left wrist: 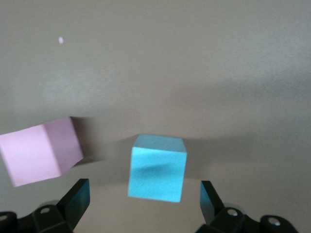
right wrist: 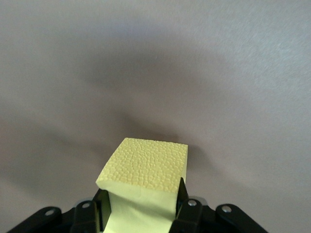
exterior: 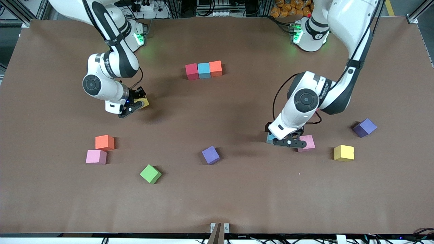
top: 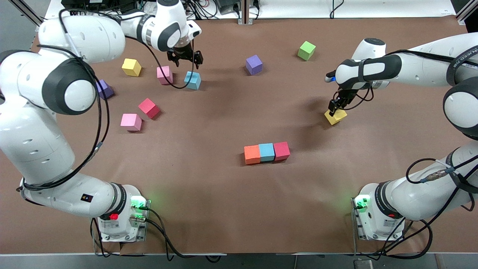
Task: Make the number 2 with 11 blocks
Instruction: 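Grasp the cyan cube with the left gripper while the right gripper carries yellow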
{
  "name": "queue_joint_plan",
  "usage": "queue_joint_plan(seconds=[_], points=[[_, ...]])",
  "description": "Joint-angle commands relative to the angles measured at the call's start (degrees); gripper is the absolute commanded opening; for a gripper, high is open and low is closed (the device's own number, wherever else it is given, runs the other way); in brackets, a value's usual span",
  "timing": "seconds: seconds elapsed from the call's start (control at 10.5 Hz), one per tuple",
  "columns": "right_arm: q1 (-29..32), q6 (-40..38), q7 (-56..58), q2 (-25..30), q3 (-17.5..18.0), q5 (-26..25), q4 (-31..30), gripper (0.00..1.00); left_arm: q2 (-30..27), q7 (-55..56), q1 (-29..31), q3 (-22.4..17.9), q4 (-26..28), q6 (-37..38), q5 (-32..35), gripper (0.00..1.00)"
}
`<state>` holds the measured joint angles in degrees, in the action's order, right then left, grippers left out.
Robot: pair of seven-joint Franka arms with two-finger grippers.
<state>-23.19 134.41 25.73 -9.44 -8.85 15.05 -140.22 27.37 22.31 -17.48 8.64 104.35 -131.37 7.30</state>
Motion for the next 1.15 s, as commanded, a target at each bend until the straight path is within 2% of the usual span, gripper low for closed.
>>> queue_joint_plan(seconds=[0.0,0.1,0.29,0.48,0.57,0.76,1.05], points=[[-0.1,-0.2,-8.4,0.6,3.0,1.1,1.4,0.37,2.3,-0.6,-1.7,-0.8,-0.6,-2.5,-0.2,1.00],[-1.0,0.1,-12.9,0.6,4.3,1.2,2.1,0.37,3.0,-1.1,-1.9,-0.8,-0.6,-3.2,-0.1,1.00],[-5.3,0.2,-21.1,0.6,4.4,2.1,3.8,0.37,3.6,-4.2,-2.1,-0.8,-0.6,-3.7,-0.2,1.00],[-9.0,0.6,-22.4,0.4,5.6,11.7,5.1,0.37,3.4,-8.8,-1.5,-0.9,-0.1,-3.6,-0.2,1.00],[-11.0,2.2,-23.8,0.0,6.3,15.0,5.3,0.37,3.6,-9.5,-1.4,-0.9,-0.1,-3.7,-0.2,1.00],[-16.4,6.4,-32.5,-2.3,6.7,15.8,7.0,0.37,3.8,-9.8,-1.5,-1.2,-0.1,-3.7,-0.1,1.00],[-22.6,6.9,-42.9,-6.6,6.7,15.9,13.2,0.37,4.0,-11.4,-1.4,-1.6,-0.1,-3.8,-0.1,1.00]])
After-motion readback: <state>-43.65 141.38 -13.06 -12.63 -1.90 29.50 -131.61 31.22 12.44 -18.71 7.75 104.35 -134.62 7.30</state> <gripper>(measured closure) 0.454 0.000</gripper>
